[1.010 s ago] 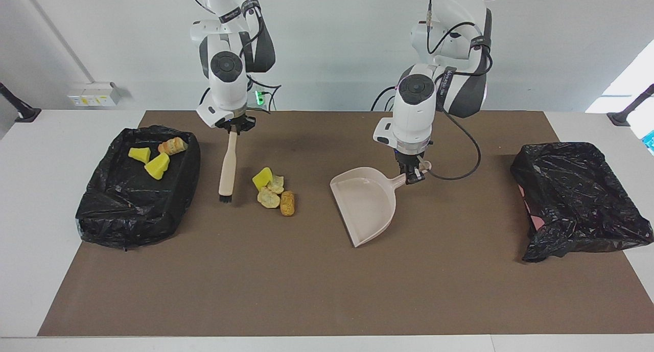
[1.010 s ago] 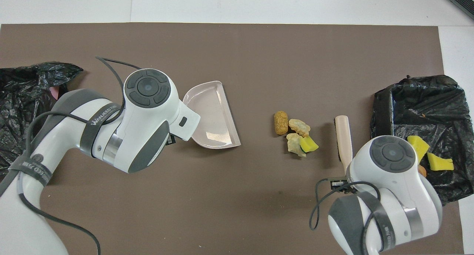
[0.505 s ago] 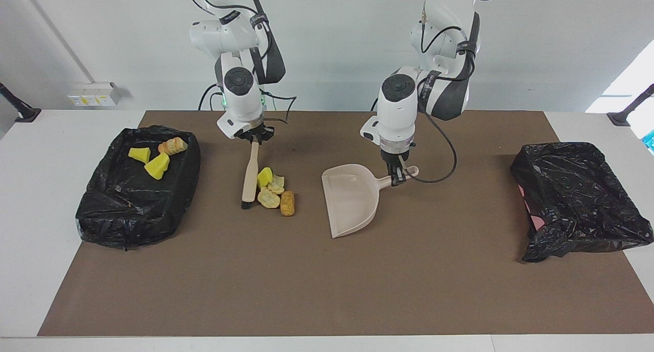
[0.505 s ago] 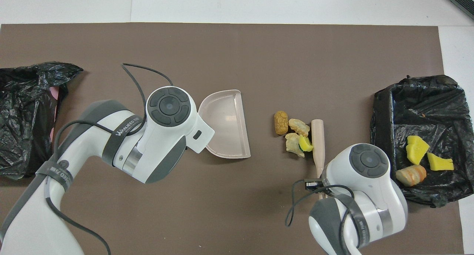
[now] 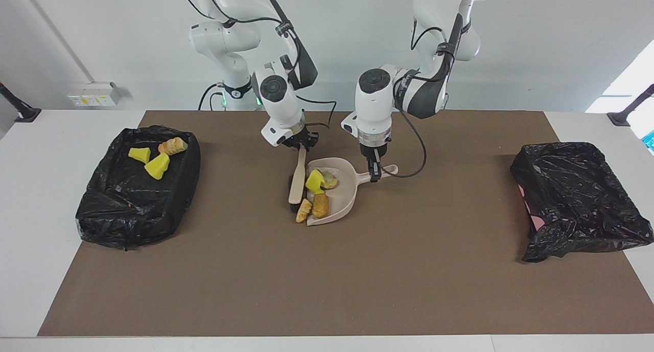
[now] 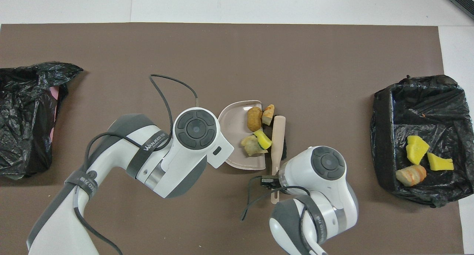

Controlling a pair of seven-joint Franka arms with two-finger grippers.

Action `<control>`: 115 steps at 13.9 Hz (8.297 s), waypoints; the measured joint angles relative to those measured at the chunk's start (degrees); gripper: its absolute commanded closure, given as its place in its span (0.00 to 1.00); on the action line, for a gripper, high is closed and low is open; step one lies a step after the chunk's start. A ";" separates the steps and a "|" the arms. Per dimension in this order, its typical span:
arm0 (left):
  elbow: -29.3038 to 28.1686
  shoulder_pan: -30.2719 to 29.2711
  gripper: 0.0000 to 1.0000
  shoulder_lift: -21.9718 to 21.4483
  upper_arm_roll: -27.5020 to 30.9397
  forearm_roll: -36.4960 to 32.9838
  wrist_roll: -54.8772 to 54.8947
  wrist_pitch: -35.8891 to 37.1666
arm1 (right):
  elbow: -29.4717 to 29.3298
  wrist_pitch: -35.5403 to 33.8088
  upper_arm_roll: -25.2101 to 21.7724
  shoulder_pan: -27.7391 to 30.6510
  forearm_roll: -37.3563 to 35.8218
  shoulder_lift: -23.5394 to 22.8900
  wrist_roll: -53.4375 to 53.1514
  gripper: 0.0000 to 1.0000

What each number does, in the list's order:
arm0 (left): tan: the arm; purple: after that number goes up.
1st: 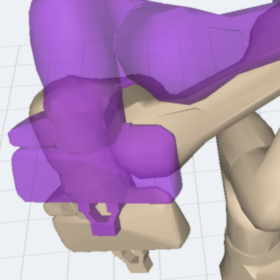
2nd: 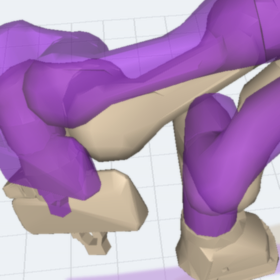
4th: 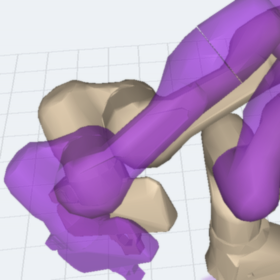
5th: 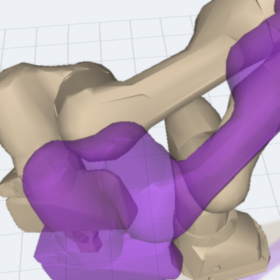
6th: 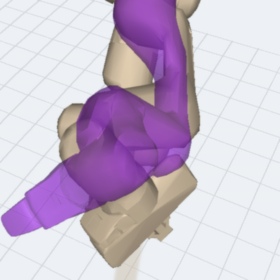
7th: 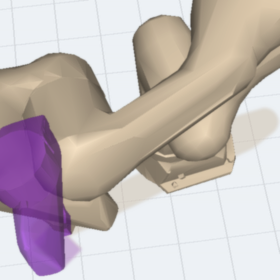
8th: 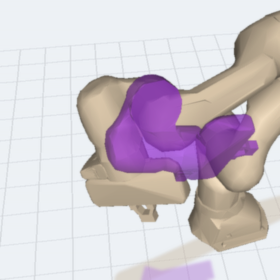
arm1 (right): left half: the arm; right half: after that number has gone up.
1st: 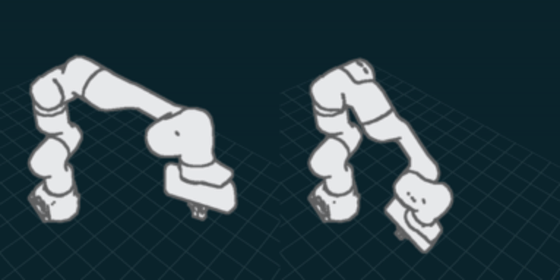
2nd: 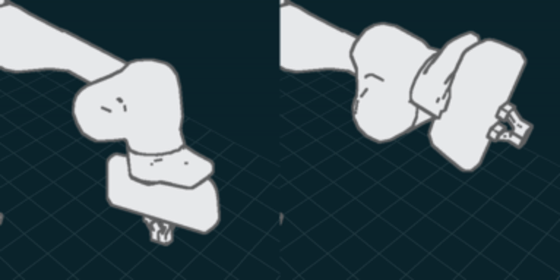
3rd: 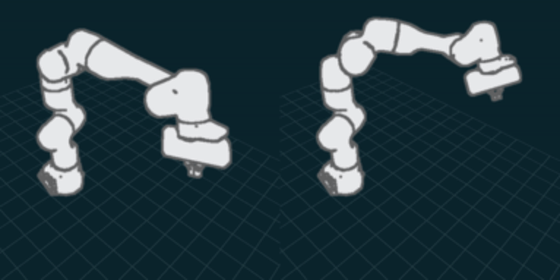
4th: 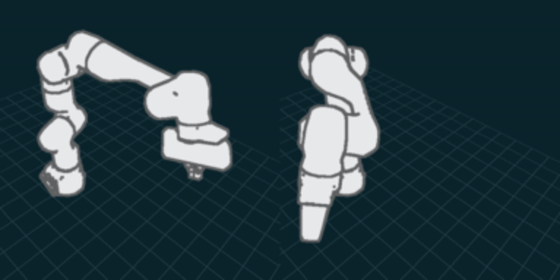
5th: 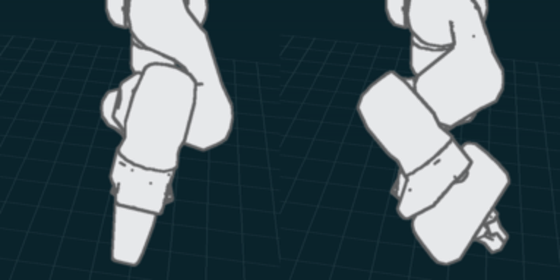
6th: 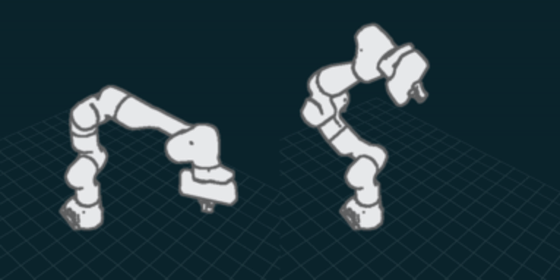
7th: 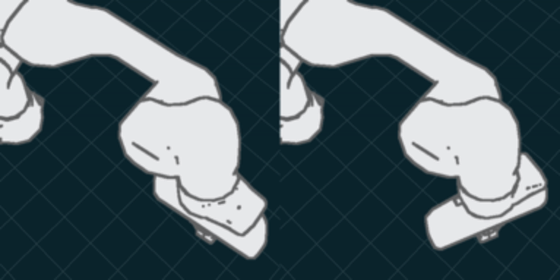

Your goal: Sweep and dump trash in bin

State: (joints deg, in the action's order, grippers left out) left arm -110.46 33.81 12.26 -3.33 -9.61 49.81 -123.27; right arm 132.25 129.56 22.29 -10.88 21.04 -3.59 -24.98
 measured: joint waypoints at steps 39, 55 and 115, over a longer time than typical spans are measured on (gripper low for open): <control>0.50 -7.02 1.00 -0.65 0.87 6.80 4.28 1.22 | -20.77 -41.97 -0.22 3.41 -14.32 6.24 -3.32 1.00; 19.34 -36.39 1.00 -2.17 1.23 15.17 42.70 21.95 | 6.44 -10.23 0.48 -18.87 -3.15 12.50 -16.22 1.00; 14.88 -27.48 1.00 -9.18 1.24 -5.63 -35.52 33.27 | -37.94 -40.68 -29.49 6.08 -23.10 11.89 18.84 0.00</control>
State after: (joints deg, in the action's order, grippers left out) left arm -95.58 6.33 3.08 -2.09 -15.24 14.29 -90.00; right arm 94.31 88.88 -7.20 -4.80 -2.06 8.30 -6.14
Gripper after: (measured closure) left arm 0.687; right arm 0.000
